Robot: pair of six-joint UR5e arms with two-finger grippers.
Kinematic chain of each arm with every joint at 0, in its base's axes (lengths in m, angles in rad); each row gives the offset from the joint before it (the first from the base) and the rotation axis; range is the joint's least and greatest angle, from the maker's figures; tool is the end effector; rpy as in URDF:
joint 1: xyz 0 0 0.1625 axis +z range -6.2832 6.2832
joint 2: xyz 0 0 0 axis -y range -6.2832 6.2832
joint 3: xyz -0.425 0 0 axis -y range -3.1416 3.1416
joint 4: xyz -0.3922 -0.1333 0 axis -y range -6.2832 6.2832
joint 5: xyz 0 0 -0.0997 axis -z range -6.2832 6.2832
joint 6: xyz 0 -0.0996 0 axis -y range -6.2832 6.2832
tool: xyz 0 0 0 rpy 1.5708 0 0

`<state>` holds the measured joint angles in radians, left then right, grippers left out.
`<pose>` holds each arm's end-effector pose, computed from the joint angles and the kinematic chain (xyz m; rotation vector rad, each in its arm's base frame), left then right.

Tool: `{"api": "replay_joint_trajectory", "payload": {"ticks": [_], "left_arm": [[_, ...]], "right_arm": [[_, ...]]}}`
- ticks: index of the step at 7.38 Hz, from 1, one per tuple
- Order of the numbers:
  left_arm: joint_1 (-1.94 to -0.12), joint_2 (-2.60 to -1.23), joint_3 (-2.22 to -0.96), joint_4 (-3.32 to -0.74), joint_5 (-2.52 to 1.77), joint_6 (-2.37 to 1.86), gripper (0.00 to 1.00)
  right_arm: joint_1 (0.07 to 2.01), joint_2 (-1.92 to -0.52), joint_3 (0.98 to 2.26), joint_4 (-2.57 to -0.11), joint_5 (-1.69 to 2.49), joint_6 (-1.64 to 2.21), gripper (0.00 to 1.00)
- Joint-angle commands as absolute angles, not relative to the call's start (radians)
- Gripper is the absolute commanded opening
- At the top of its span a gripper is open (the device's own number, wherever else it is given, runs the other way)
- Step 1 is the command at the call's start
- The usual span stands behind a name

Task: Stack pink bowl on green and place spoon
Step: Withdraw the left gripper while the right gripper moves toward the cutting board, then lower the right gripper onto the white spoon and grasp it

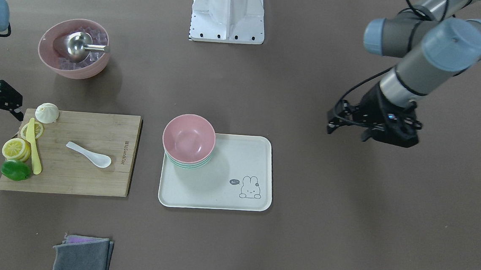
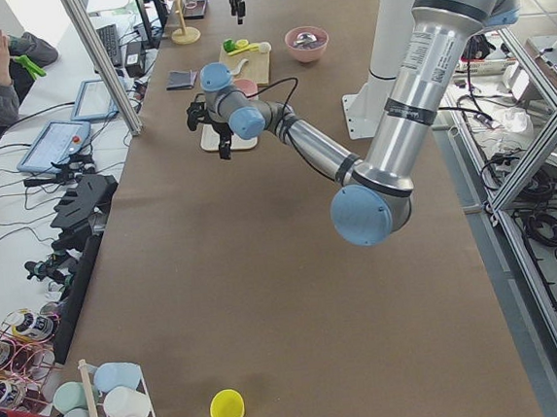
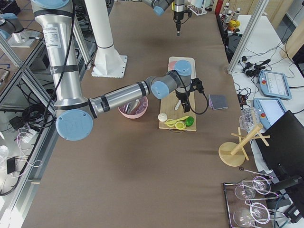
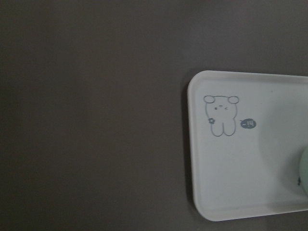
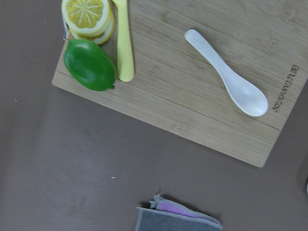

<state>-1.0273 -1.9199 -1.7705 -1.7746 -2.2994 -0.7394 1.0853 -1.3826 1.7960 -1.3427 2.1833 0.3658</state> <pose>0.2548 -0.5512 0.3434 0.1603 0.9823 0.0945 -0.1975 -0.5372 0.4281 0.3224 -0.7968 -0.3086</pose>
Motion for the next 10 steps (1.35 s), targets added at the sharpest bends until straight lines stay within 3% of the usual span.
{"api": "replay_joint_trajectory", "payload": {"ticks": [1,4,7,10], "left_arm": [[-1.254,-1.693,-1.775,-1.769,-2.388,-0.277,0.99],[-1.420,-1.559,-1.715,-1.769,-2.428,0.029,0.99],[-1.420,-1.555,-1.713,-1.769,-2.430,0.029,0.99],[-1.420,-1.555,-1.712,-1.772,-2.430,0.023,0.99]], "right_arm": [[0.939,-1.322,1.787,-1.341,2.055,0.356,1.00],[0.885,-1.272,1.718,-1.339,2.039,0.201,1.00],[0.847,-1.255,1.596,-1.220,2.040,0.080,0.99],[0.850,-1.266,1.526,-1.118,2.051,-0.023,0.89]]}}
